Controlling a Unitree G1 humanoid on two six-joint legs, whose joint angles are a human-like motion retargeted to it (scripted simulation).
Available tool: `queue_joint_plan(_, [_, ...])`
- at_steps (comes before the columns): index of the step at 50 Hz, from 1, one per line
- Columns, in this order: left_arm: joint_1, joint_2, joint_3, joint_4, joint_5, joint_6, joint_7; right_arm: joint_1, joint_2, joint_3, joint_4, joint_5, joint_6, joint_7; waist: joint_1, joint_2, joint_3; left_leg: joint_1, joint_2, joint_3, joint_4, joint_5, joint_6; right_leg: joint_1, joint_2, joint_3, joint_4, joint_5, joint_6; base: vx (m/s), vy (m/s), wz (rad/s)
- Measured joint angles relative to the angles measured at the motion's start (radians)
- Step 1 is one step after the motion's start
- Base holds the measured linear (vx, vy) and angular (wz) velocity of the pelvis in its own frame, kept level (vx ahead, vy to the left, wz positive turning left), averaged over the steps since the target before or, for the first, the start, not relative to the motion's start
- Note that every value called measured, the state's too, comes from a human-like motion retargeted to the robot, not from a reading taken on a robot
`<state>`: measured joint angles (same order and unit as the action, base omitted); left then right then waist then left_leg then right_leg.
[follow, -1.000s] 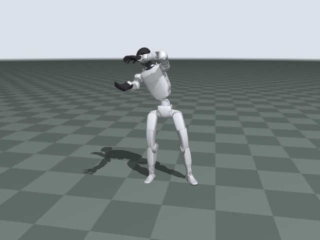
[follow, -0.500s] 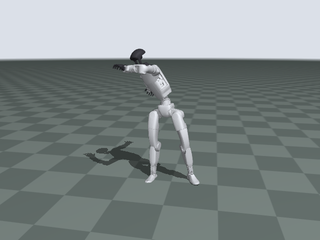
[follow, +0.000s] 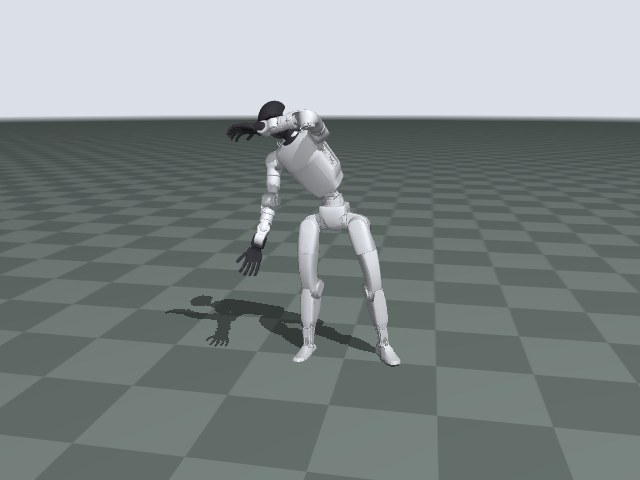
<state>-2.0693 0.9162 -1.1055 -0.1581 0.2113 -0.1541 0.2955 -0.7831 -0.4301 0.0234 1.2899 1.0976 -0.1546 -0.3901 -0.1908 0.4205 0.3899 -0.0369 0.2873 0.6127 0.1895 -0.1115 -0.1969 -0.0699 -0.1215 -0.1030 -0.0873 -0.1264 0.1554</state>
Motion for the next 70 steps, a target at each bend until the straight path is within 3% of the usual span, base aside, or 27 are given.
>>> queue_joint_plan(2, [-0.006, 0.006, -0.014, -0.019, -0.033, 0.002, -0.021, -0.202, 0.099, 0.102, -0.089, -0.055, 0.008, 0.049, 0.035, 0.004, -0.026, 0.0, 0.007, -0.013, 0.004, -0.001, -0.001, 0.011, 0.006, -0.011, 0.0, -0.002, -0.006, 0.02, -0.07, 0.31])
queue_joint_plan(3, [-0.016, 0.005, -0.024, -0.029, -0.041, 0.002, -0.035, -0.296, 0.129, 0.242, -0.13, -0.284, 0.055, 0.07, 0.055, 0.002, -0.04, -0.002, 0.01, -0.02, 0.007, -0.002, 0.002, 0.016, 0.008, -0.017, 0.0, -0.004, -0.007, 0.04, -0.07, 0.36])
queue_joint_plan(4, [-0.015, 0.004, -0.03, -0.038, -0.063, 0.002, -0.048, -0.389, 0.173, 0.248, -0.166, -0.215, 0.031, 0.078, 0.07, -0.003, -0.052, 0.001, 0.008, -0.028, 0.008, -0.005, -0.001, -0.002, 0.0, -0.029, 0.06, -0.035, 0.038, 0.06, -0.07, 0.41])
queue_joint_plan(5, [-0.008, 0.003, -0.033, -0.047, -0.093, 0.002, -0.061, -0.482, 0.224, 0.187, -0.2, 0.003, -0.028, 0.079, 0.082, -0.009, -0.063, 0.006, 0.004, -0.037, 0.008, -0.009, -0.008, -0.032, -0.013, -0.044, 0.15, -0.08, 0.106, 0.07, -0.06, 0.5])
queue_joint_plan(8, [-0.044, -0.026, -0.058, -0.06, -0.111, -0.002, -0.061, -0.712, 0.257, 0.3, -0.271, 0.027, -0.07, 0.095, 0.129, -0.024, -0.109, 0.004, 0.0, -0.071, -0.01, -0.002, -0.006, -0.023, -0.018, -0.08, 0.175, -0.098, 0.106, 0.07, -0.04, 0.68])
queue_joint_plan(10, [-0.093, -0.019, -0.071, -0.065, -0.137, -0.018, -0.036, -0.844, 0.264, 0.376, -0.318, 0.094, -0.109, 0.097, 0.13, -0.013, -0.132, -0.015, 0.016, -0.112, -0.018, 0.011, -0.004, 0.052, 0.018, -0.109, 0.026, -0.036, -0.013, 0.06, -0.05, 0.91])
queue_joint_plan(13, [-0.123, -0.028, -0.081, -0.071, -0.155, -0.028, -0.033, -0.982, 0.266, 0.405, -0.358, 0.112, -0.149, 0.11, 0.135, -0.023, -0.153, -0.007, 0.019, -0.153, -0.033, 0.013, -0.014, 0.058, 0.018, -0.151, 0.086, -0.071, 0.003, 0.09, -0.04, 0.75])
queue_joint_plan(15, [-0.143, -0.019, -0.089, -0.077, -0.183, -0.04, -0.025, -1.042, 0.281, 0.411, -0.374, 0.133, -0.173, 0.105, 0.118, -0.032, -0.169, -0.013, 0.02, -0.181, -0.043, 0.021, -0.018, 0.078, 0.026, -0.174, 0.066, -0.075, -0.037, 0.08, -0.04, 0.67])
queue_joint_plan(21, [-0.15, -0.014, -0.083, -0.068, -0.208, -0.043, -0.022, -1.061, 0.29, 0.446, -0.365, 0.148, -0.184, 0.111, 0.097, -0.049, -0.173, -0.002, 0.033, -0.207, -0.039, 0.013, -0.013, 0.084, 0.032, -0.194, 0.123, -0.117, -0.072, 0.04, -0.02, 0.23])
queue_joint_plan(25, [-0.116, 0.011, -0.063, -0.073, -0.212, -0.04, -0.034, -0.913, 0.314, 0.412, -0.362, 0.16, -0.18, 0.115, 0.083, -0.068, -0.172, 0.011, 0.044, -0.179, -0.02, -0.001, -0.004, 0.076, 0.036, -0.161, 0.14, -0.129, -0.096, 0.04, -0.02, -0.4])
queue_joint_plan(31, [-0.055, 0.039, -0.05, -0.095, -0.201, -0.027, -0.045, -0.471, 0.313, 0.381, -0.292, 0.142, -0.124, 0.101, 0.044, -0.105, -0.157, 0.034, 0.049, -0.102, 0.002, -0.024, 0.02, 0.062, 0.038, -0.088, 0.113, -0.111, -0.086, 0.03, 0.0, -0.62])
queue_joint_plan(35, [-0.031, 0.028, -0.053, -0.095, -0.173, -0.029, -0.044, -0.1, 0.214, 0.402, -0.139, 0.06, -0.054, 0.094, -0.003, -0.127, -0.142, 0.042, 0.041, -0.062, 0.002, -0.034, 0.035, 0.057, 0.034, -0.059, 0.078, -0.088, -0.052, 0.03, 0.03, -0.43])
queue_joint_plan(38, [-0.025, 0.006, -0.053, -0.08, -0.15, -0.037, -0.047, 0.185, 0.071, 0.33, -0.018, -0.037, 0.002, 0.134, -0.048, -0.137, -0.125, 0.042, 0.031, -0.048, -0.006, -0.037, 0.041, 0.056, 0.027, -0.055, 0.056, -0.075, -0.022, 0.03, 0.03, -0.12])
queue_joint_plan(41, [-0.029, -0.011, -0.06, -0.057, -0.13, -0.046, -0.041, 0.469, -0.098, 0.133, 0.067, -0.093, 0.024, 0.157, -0.102, -0.145, -0.1, 0.042, 0.019, -0.042, -0.016, -0.036, 0.039, 0.055, 0.018, -0.06, 0.043, -0.071, 0.004, 0.05, 0.06, -0.04])
queue_joint_plan(47, [-0.04, 0.006, -0.1, -0.005, -0.092, -0.058, -0.004, 1.055, -0.375, -0.456, 0.144, -0.087, 0.032, 0.103, -0.219, -0.183, -0.049, 0.049, 0.004, -0.028, -0.031, -0.031, 0.037, 0.046, 0.005, -0.062, 0.051, -0.077, 0.027, 0.03, 0.03, -0.04])
queue_joint_plan(52, [-0.053, 0.073, -0.16, 0.029, -0.073, -0.067, 0.013, 1.437, -0.479, -0.827, 0.201, -0.133, 0.024, 0.043, -0.294, -0.227, -0.026, 0.058, -0.003, -0.001, -0.04, -0.023, 0.046, 0.025, -0.001, -0.044, 0.068, -0.079, 0.03, 0.01, 0.02, -0.25])
queue_joint_plan(57, [-0.074, 0.114, -0.189, 0.054, -0.051, -0.071, 0.056, 1.625, -0.483, -1.038, 0.239, -0.175, 0.018, -0.032, -0.315, -0.233, -0.008, 0.054, -0.008, 0.013, -0.044, -0.016, 0.052, 0.015, -0.004, -0.034, 0.059, -0.065, 0.039, -0.01, 0.0, -0.09])
queue_joint_plan(60, [-0.073, 0.116, -0.168, 0.068, -0.035, -0.063, 0.08, 1.607, -0.453, -1.049, 0.239, -0.148, 0.019, -0.062, -0.306, -0.216, 0.009, 0.044, -0.014, 0.003, -0.045, -0.012, 0.05, 0.019, -0.008, -0.044, 0.04, -0.053, 0.047, -0.06, 0.02, 0.14])
queue_joint_plan(63, [-0.057, 0.092, -0.12, 0.09, -0.018, -0.049, 0.086, 1.493, -0.406, -0.957, 0.217, -0.083, 0.012, -0.052, -0.278, -0.185, 0.029, 0.031, -0.021, -0.02, -0.049, -0.007, 0.041, 0.029, -0.013, -0.064, 0.02, -0.042, 0.051, -0.07, 0.02, 0.34])
queue_joint_plan(70, [0.004, -0.003, -0.05, 0.151, 0.013, -0.025, 0.042, 0.922, -0.269, -0.476, 0.165, 0.036, -0.025, -0.009, -0.148, -0.102, 0.034, 0.016, -0.031, -0.073, -0.074, 0.008, 0.001, 0.032, -0.021, -0.108, 0.043, -0.053, 0.043, -0.08, 0.01, 0.38])
